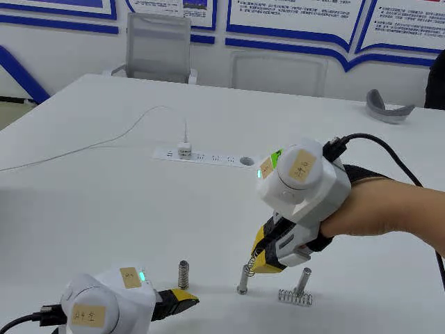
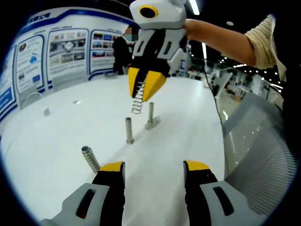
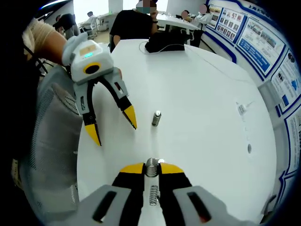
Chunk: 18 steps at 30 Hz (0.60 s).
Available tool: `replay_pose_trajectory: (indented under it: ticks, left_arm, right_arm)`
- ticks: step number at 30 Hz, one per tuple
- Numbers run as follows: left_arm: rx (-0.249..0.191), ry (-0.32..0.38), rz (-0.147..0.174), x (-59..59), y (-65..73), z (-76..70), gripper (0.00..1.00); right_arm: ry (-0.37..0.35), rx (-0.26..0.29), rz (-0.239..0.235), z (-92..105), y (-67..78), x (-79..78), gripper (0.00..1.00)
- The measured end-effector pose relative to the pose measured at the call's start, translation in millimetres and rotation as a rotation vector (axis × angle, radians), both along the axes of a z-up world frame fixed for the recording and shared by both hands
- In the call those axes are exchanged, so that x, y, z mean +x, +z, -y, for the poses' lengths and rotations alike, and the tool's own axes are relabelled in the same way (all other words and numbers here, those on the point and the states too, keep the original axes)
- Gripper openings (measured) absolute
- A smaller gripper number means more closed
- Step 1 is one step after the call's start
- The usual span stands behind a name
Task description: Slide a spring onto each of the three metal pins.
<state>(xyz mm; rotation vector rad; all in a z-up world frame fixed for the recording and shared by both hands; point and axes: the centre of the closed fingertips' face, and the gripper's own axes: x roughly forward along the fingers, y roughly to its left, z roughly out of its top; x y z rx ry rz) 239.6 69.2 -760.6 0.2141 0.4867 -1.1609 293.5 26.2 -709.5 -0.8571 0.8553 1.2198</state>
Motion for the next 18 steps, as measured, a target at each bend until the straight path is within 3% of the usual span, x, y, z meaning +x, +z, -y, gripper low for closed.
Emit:
replay_pose_trajectory:
  ticks: [18]
  left_arm:
    - [-0.004,0.017,-0.014,-0.7,-2.4,-3.1,0.51]
  right_arm:
    - [-0.001,-0.051,-0.012,0.3,-15.3,15.4,0.13]
